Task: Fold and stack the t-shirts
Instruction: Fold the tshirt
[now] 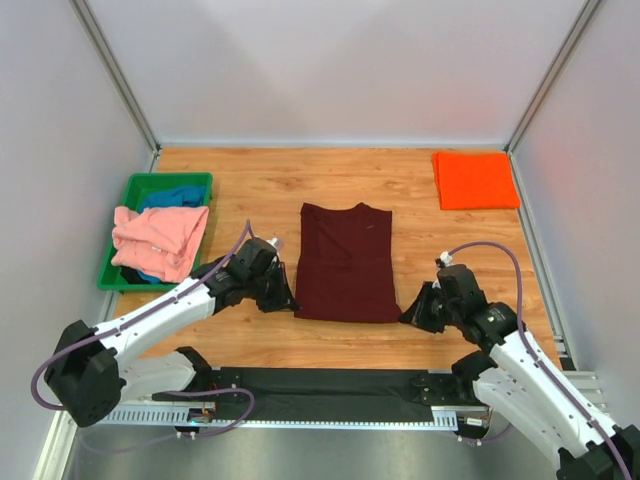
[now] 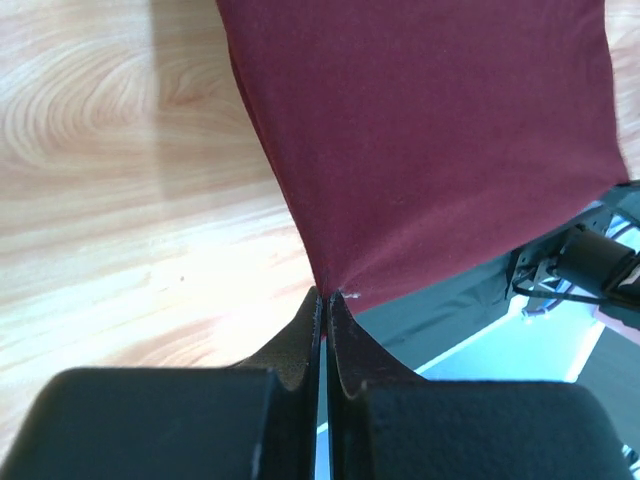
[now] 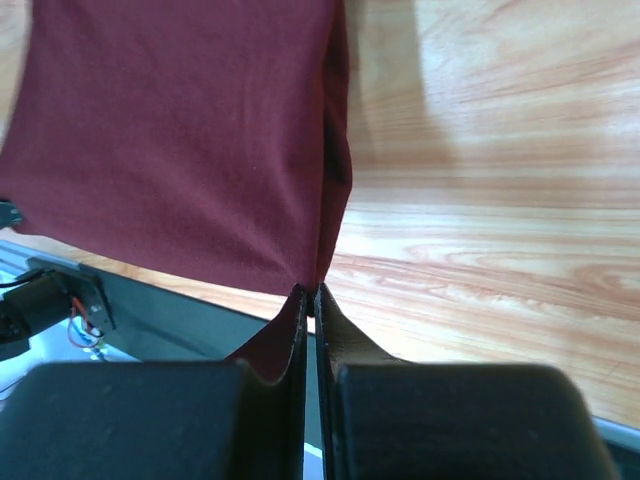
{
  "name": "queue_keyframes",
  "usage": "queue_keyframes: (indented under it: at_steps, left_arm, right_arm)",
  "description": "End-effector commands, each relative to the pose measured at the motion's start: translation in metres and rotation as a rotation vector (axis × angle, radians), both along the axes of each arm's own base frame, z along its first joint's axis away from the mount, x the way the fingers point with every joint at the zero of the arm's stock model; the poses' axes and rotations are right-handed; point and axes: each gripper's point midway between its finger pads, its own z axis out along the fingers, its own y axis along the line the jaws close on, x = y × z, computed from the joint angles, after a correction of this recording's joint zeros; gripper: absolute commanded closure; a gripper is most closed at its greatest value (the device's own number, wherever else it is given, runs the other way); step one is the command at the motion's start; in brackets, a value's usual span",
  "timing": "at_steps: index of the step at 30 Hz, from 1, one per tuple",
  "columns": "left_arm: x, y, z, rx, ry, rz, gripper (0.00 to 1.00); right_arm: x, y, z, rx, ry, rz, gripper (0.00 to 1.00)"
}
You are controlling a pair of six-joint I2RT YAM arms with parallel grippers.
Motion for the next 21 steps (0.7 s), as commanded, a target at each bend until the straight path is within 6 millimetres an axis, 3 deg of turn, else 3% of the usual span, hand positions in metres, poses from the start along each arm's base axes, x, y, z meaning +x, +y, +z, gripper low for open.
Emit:
queue_keyframes:
  at_steps: [1, 5, 11, 15, 16, 18, 19, 21]
  left_arm:
    - [-0.009, 0.012, 0.003, 0.055, 0.027, 0.014, 1.00]
    - [-0.007, 0.012, 0.011, 0.052, 0.011, 0.010, 1.00]
    - [0.015, 0.007, 0.032, 0.094, -0.042, 0.005, 1.00]
    - [0.042, -0.003, 0.053, 0.121, -0.069, 0.005, 1.00]
    - [0.048, -0.003, 0.055, 0.133, -0.073, 0.012, 1.00]
    - [0.067, -0.002, 0.059, 0.146, -0.077, 0.029, 1.00]
    - [0.076, 0.000, 0.060, 0.139, -0.072, 0.041, 1.00]
    - [0.094, -0.003, 0.064, 0.139, -0.077, 0.047, 1.00]
  right_arm:
    - [0.006, 0.000, 0.029, 0.027, -0.062, -0.034, 1.00]
    - [0.010, 0.000, 0.052, 0.040, -0.110, -0.046, 1.00]
    - [0.033, -0.006, 0.088, 0.008, -0.218, -0.084, 1.00]
    - [0.059, -0.011, 0.105, -0.058, -0.281, -0.125, 1.00]
    - [0.066, -0.010, 0.103, -0.087, -0.271, -0.120, 1.00]
    - [0.082, -0.009, 0.118, -0.100, -0.314, -0.132, 1.00]
    - [0.093, -0.009, 0.113, -0.136, -0.298, -0.125, 1.00]
    - [0.112, -0.004, 0.128, -0.143, -0.330, -0.124, 1.00]
